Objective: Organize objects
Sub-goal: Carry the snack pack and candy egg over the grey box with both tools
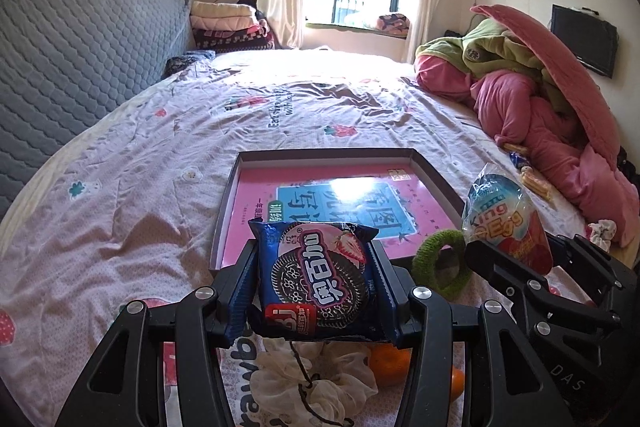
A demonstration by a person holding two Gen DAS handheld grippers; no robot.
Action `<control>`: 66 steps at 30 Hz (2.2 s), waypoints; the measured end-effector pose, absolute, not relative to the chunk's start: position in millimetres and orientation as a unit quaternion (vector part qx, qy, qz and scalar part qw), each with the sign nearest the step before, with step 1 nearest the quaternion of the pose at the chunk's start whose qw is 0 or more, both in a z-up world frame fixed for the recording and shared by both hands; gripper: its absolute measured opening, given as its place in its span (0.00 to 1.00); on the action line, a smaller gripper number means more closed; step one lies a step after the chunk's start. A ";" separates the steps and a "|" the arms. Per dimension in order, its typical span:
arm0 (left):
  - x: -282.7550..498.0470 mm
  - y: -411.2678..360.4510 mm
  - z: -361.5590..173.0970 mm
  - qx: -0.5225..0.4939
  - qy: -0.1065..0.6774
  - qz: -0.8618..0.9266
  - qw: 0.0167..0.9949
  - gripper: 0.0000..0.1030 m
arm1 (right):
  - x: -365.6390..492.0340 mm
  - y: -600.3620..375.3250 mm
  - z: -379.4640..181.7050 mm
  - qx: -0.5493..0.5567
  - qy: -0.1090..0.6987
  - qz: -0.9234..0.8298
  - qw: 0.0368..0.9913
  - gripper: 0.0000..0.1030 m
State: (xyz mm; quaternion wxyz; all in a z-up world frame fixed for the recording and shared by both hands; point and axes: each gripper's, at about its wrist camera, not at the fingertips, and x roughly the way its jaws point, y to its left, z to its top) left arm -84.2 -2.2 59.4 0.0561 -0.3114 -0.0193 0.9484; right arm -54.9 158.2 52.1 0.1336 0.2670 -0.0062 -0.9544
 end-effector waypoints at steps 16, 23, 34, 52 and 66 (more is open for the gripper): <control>-131.4 -7.9 77.6 -0.304 -0.030 0.951 0.047 0.52 | -85.5 159.5 61.6 0.267 -0.010 -0.955 0.126 0.50; -144.4 -5.0 77.5 -0.309 -0.027 0.950 0.042 0.52 | -99.2 160.0 70.6 0.259 -0.009 -0.959 0.116 0.50; -165.9 -5.0 92.1 -0.302 -0.034 0.952 0.045 0.52 | -120.1 162.7 98.3 0.225 -0.004 -0.970 0.097 0.50; -205.9 -3.7 84.6 -0.319 -0.016 0.947 0.031 0.52 | -168.0 166.2 100.4 0.245 -0.013 -0.965 0.097 0.50; -223.7 -13.5 53.8 -0.341 -0.009 0.940 0.030 0.52 | -183.1 187.7 61.2 0.286 -0.045 -0.954 0.083 0.50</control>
